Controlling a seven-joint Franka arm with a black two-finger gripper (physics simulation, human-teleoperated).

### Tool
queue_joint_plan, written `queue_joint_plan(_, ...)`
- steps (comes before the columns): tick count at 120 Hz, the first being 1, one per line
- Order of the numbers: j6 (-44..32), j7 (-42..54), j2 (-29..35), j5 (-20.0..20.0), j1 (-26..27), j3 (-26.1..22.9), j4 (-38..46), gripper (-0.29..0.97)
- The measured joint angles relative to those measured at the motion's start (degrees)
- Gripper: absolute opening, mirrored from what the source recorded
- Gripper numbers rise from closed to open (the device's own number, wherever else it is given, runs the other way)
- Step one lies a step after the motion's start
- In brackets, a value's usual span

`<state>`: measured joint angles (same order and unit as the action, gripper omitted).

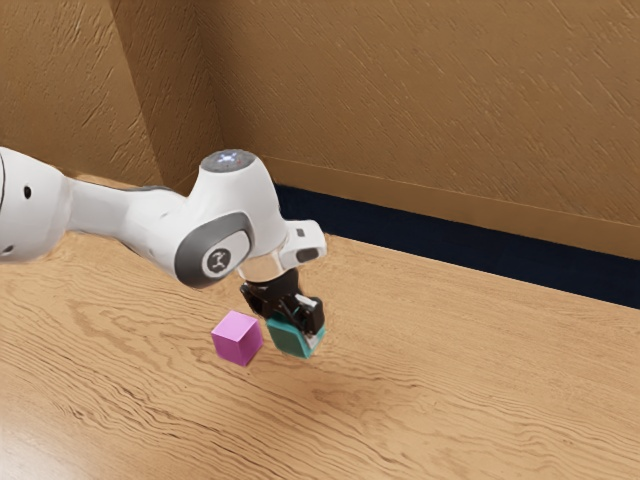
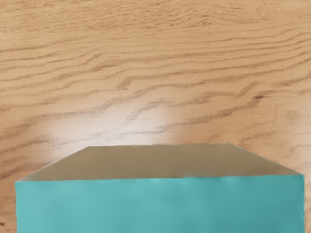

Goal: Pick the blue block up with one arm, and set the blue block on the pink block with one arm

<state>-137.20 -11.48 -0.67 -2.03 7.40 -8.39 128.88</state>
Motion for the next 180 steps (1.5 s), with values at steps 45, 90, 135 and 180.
queue_joint_plan(45, 3.1, -0.9, 0.8, 4.7, -17.2, 0.3, 0.5, 0.35)
queue_joint_plan(90, 3.8, -2.2, 7.6, 5.5, -14.1, 0.1, 5.2, 0.37)
queue_joint_plan(135, 3.9, -3.7, -0.1, 5.5, -9.8, 0.0, 1.3, 0.34)
queue_joint_plan(180, 4.0, 0.1, -1.0, 5.8, -11.0, 0.2, -1.1, 0.36)
